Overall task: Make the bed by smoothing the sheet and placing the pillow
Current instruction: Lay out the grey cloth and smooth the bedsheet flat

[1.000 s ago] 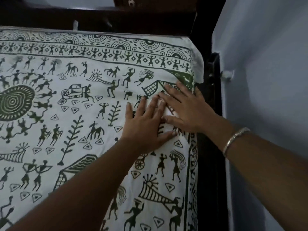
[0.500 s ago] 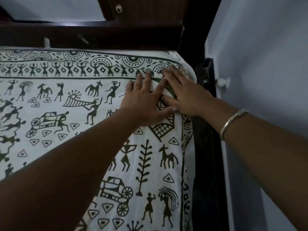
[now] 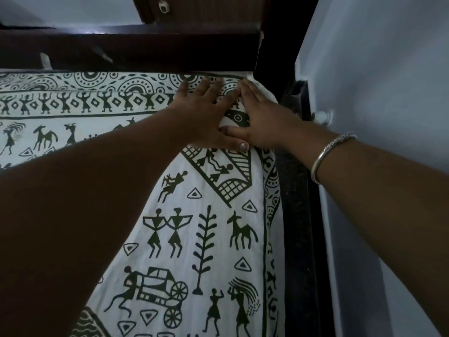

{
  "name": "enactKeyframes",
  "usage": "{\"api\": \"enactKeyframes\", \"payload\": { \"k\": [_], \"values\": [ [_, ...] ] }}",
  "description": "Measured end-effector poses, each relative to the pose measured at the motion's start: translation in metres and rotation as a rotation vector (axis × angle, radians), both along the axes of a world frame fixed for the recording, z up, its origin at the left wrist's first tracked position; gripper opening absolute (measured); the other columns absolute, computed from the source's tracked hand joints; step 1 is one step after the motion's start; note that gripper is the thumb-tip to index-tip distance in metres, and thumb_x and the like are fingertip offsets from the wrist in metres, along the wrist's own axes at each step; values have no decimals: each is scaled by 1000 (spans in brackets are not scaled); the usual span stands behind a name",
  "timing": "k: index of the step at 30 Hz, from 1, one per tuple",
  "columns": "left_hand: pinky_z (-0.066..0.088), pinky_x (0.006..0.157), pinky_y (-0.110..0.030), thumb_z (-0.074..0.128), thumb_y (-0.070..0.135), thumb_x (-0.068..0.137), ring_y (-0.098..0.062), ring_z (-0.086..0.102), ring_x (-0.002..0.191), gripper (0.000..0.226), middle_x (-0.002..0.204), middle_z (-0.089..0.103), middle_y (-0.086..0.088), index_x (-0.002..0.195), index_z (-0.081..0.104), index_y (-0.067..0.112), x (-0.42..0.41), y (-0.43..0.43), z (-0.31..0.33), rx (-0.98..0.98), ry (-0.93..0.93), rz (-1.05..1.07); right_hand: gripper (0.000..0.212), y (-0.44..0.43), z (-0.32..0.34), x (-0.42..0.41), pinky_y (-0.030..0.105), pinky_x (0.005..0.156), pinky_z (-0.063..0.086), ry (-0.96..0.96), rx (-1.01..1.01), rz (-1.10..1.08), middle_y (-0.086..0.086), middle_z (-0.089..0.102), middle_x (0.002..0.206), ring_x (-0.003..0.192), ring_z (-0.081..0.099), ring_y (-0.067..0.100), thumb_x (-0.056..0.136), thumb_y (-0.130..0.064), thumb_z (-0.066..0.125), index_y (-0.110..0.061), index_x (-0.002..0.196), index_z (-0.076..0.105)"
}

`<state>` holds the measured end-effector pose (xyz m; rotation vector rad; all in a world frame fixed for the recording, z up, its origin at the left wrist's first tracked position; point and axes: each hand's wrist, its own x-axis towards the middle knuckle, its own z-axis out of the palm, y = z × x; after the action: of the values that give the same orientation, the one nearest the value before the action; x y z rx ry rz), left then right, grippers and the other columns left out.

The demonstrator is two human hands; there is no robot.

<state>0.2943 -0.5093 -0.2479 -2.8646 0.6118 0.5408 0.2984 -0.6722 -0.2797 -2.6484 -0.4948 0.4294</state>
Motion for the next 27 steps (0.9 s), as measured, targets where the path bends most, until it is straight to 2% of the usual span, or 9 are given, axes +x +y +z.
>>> {"api": "enactKeyframes", "payload": {
  "k": [2, 5, 7, 10, 12, 16, 18, 23, 27],
  "values": [
    [-4, 113, -58, 12, 96, 35, -30, -12, 145, 134, 159, -13, -8, 148, -17, 29, 3, -5, 0, -1, 17, 12, 107, 2, -4, 5, 23, 113, 6, 49, 91, -46, -1, -8, 161, 147, 0, 12, 81, -62, 58, -16, 153, -7],
    [-1, 112, -62, 16, 98, 29, -33, -11, 145, 144, 159, -12, -11, 148, -17, 26, 7, -14, 4, 49, 17, 49, 103, 8, -9, 8, 32, 119, 17, 61, 249, -100, 1, 9, 161, 146, 14, 15, 80, -54, 65, -17, 154, 4],
    [-1, 112, -63, 22, 98, 32, -35, -6, 145, 145, 159, -9, -12, 150, -13, 22, 7, -19, 7, 73, -20, 34, 100, 9, -13, 3, 34, 117, 24, -23, 306, -124, 4, 20, 158, 144, 22, 16, 77, -52, 67, -14, 153, 14],
    [2, 115, -58, 31, 92, 45, -30, -2, 146, 137, 160, -5, -8, 150, -8, 15, 3, -20, 6, 38, -96, -88, 91, 10, -14, -11, 29, 108, 34, -280, 319, -240, 11, 34, 149, 134, 38, 23, 73, -44, 71, -5, 145, 32],
    [5, 116, -56, 34, 91, 48, -26, -3, 146, 135, 160, -6, -5, 150, -11, 15, 6, -21, 6, 33, -71, -123, 91, 11, -15, -16, 27, 104, 34, -341, 318, -291, 15, 34, 145, 131, 40, 25, 73, -42, 73, -1, 143, 34],
    [2, 116, -55, 40, 93, 43, -25, -6, 146, 141, 160, -9, -2, 150, -12, 18, 19, -28, 11, 91, 51, -111, 95, 7, -19, -7, 27, 105, 32, -173, 312, -262, 16, 28, 150, 135, 37, 27, 77, -43, 74, -3, 148, 25],
    [0, 116, -55, 36, 93, 36, -23, -4, 146, 143, 160, -4, -1, 151, -7, 20, 24, -32, 12, 99, 84, -109, 91, 5, -21, 0, 27, 101, 34, -126, 318, -269, 16, 35, 146, 130, 42, 27, 76, -43, 74, -7, 147, 29],
    [-2, 116, -52, 28, 94, 31, -22, -2, 147, 145, 160, 1, -2, 151, -3, 19, 32, -40, 14, 184, 143, -96, 77, 2, -26, 8, 16, 90, 30, 20, 368, -280, 12, 50, 136, 124, 48, 24, 77, -43, 71, -10, 140, 40],
    [6, 117, -53, 27, 96, 19, -25, 4, 146, 155, 160, 5, -4, 152, 3, 21, 43, -49, 15, 187, 170, -79, 63, -6, -23, 13, 18, 95, 31, 160, 406, -278, 9, 50, 140, 127, 47, 24, 88, -33, 65, -12, 142, 40]
  ]
}}
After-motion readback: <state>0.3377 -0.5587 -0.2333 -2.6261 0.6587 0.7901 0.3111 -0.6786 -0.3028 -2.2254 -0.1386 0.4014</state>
